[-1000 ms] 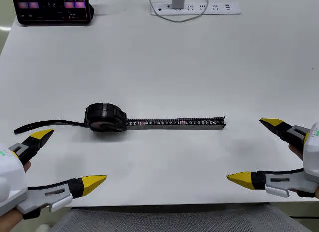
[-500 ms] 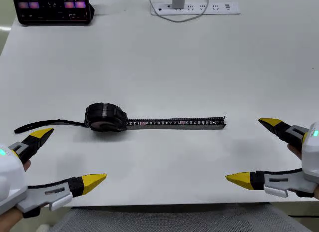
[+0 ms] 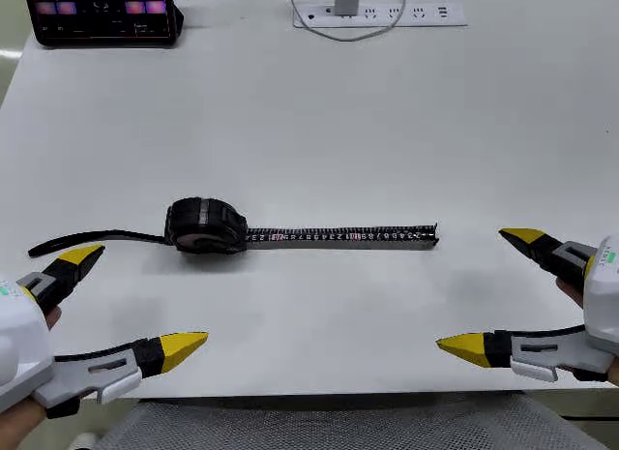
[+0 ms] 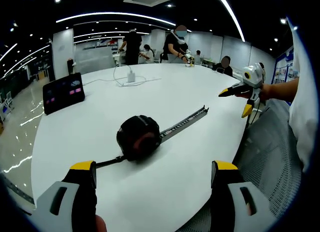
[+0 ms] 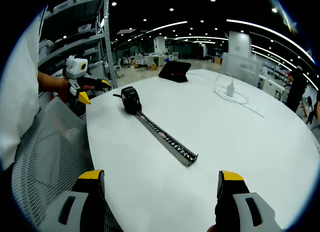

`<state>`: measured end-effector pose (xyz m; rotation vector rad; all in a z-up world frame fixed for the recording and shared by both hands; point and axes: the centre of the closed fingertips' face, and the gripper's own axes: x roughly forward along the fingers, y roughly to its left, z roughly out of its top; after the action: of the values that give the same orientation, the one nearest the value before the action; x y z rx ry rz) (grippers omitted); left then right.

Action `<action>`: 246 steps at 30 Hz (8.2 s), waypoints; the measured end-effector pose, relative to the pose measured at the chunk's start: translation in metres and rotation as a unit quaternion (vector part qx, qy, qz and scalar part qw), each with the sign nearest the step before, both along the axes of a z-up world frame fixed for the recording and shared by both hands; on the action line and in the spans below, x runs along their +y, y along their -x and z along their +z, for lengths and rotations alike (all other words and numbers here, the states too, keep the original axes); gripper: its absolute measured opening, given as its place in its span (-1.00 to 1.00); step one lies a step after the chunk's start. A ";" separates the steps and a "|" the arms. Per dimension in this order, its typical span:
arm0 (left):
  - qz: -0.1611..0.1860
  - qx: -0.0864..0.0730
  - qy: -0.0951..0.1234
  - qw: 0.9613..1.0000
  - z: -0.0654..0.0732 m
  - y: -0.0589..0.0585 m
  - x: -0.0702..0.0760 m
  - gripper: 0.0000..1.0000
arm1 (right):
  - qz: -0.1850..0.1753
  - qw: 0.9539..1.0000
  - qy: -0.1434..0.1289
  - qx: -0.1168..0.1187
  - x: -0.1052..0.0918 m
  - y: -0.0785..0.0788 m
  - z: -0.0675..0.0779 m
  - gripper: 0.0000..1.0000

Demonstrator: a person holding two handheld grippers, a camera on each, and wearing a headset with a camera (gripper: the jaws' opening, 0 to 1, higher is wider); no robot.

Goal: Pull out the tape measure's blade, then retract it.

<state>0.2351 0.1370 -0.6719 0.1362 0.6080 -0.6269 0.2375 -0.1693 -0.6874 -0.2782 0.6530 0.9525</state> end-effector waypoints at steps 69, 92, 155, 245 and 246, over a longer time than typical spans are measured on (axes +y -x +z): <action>0.025 0.001 0.024 0.999 -0.014 -0.049 -0.039 0.77 | 0.000 1.000 -0.009 -0.001 0.005 -0.013 0.000 0.83; 0.049 0.018 0.043 0.998 -0.027 -0.064 -0.045 0.75 | -0.003 1.000 -0.008 -0.002 0.004 -0.017 -0.002 0.82; 0.251 0.020 0.037 0.967 -0.041 -0.090 -0.027 0.25 | 0.045 0.998 0.036 -0.013 -0.011 -0.060 -0.010 0.15; 0.282 0.041 0.054 0.957 -0.045 -0.093 -0.023 0.20 | 0.271 0.943 0.191 0.025 0.014 -0.073 -0.065 -0.77; 0.282 0.042 0.051 0.957 -0.046 -0.093 -0.023 0.20 | 0.271 0.943 0.191 0.025 0.014 -0.073 -0.065 -0.77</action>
<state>0.3284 0.1139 -0.7177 -0.1611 0.6572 -0.1080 0.3105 -0.1549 -0.7521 -0.8108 0.8279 1.3584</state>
